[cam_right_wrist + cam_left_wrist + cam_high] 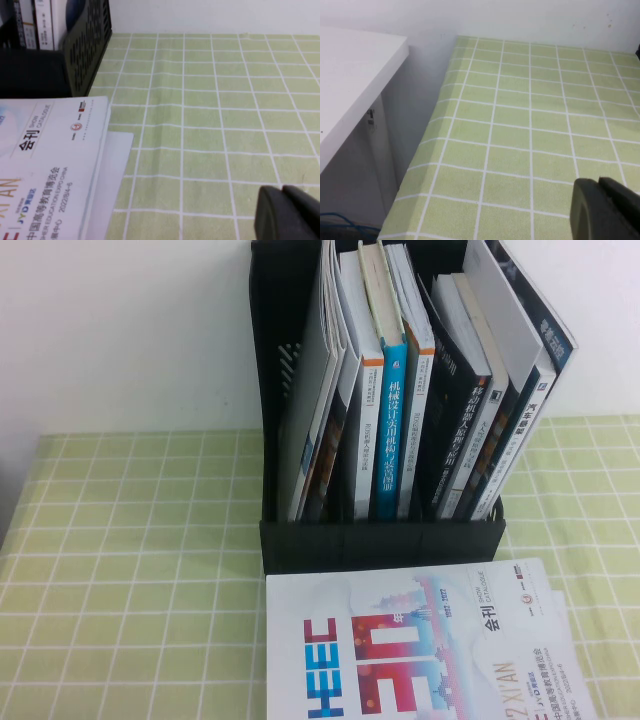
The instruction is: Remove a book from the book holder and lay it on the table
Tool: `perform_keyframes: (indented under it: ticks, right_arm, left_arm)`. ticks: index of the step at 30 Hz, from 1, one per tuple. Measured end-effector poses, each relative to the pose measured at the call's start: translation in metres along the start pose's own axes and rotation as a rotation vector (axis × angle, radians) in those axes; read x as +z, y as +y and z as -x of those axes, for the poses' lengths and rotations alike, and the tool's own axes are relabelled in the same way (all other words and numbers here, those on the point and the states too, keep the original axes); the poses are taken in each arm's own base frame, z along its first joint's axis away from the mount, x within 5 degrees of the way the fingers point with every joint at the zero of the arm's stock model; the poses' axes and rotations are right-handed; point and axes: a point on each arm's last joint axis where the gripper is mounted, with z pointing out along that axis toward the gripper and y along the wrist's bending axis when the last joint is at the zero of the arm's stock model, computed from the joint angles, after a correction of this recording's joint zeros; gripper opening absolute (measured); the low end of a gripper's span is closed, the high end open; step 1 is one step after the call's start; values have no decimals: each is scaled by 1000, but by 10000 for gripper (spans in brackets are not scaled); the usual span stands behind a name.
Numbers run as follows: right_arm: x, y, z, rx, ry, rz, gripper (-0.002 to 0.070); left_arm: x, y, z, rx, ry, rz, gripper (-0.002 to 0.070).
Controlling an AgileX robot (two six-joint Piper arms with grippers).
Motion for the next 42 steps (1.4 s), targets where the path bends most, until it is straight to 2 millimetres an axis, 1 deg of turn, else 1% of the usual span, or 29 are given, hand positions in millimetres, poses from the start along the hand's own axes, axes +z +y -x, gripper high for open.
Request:
perform_keyframes:
  ticks: [7, 22, 29, 42]
  right_arm:
    - [0, 0, 0, 0, 0, 0, -2]
    - [0, 0, 0, -2, 0, 0, -2]
    - [0, 0, 0, -2, 0, 0, -2]
    - [0, 0, 0, -2, 0, 0, -2]
  left_arm:
    - [0, 0, 0, 3, 0, 0, -3]
    - [0, -5, -1, 39, 13, -96, -3]
    - [0, -5, -1, 68, 13, -100, -3]
    - [0, -5, -1, 68, 13, -100, -3]
